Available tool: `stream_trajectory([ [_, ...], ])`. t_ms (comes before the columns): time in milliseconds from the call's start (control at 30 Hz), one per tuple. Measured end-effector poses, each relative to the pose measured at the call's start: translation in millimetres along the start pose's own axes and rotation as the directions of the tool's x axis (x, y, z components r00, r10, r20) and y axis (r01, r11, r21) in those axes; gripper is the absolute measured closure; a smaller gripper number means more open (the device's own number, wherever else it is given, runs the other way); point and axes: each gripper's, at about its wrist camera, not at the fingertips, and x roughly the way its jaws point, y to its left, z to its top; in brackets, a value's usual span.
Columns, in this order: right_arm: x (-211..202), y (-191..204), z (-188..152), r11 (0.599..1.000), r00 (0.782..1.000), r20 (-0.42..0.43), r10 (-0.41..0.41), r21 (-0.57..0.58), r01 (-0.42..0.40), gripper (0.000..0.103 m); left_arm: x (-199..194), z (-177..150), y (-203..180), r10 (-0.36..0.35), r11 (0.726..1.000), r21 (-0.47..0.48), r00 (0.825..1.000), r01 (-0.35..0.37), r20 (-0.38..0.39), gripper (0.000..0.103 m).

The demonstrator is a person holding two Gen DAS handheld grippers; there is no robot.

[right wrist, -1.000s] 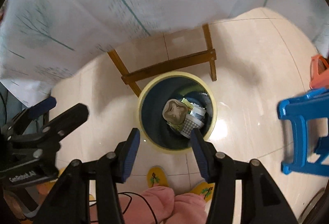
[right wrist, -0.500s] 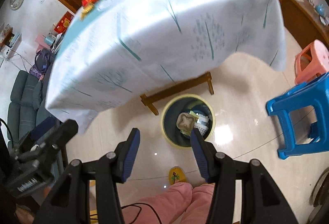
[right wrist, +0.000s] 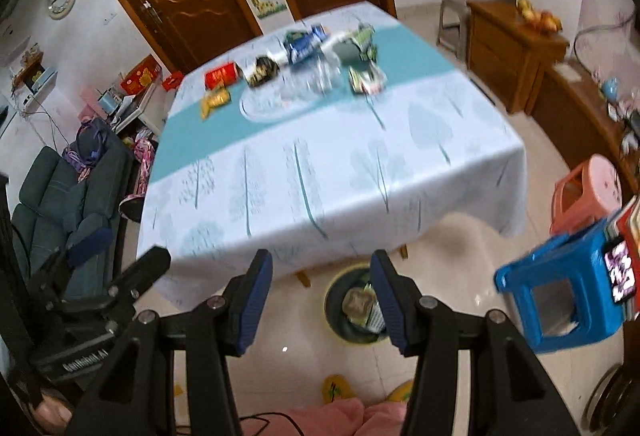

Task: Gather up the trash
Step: 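Move both open tools back over the table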

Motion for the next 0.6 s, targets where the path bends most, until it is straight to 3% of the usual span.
stream_trajectory([
  [300,0.7,8.7,41.6,0.999,0.998,0.059,-0.024,-0.024,0.025,0.052,18.3,70.7,2.3,-0.026,0.998,0.065,1.000,0.025,0.015,0.001],
  [600,46.7,-29.2,102.2,0.998,0.999,0.031,-0.036,-0.047,0.037,0.052,88.6,137.8,-32.7,-0.011,0.984,0.180,1.000,0.015,-0.026,0.001],
])
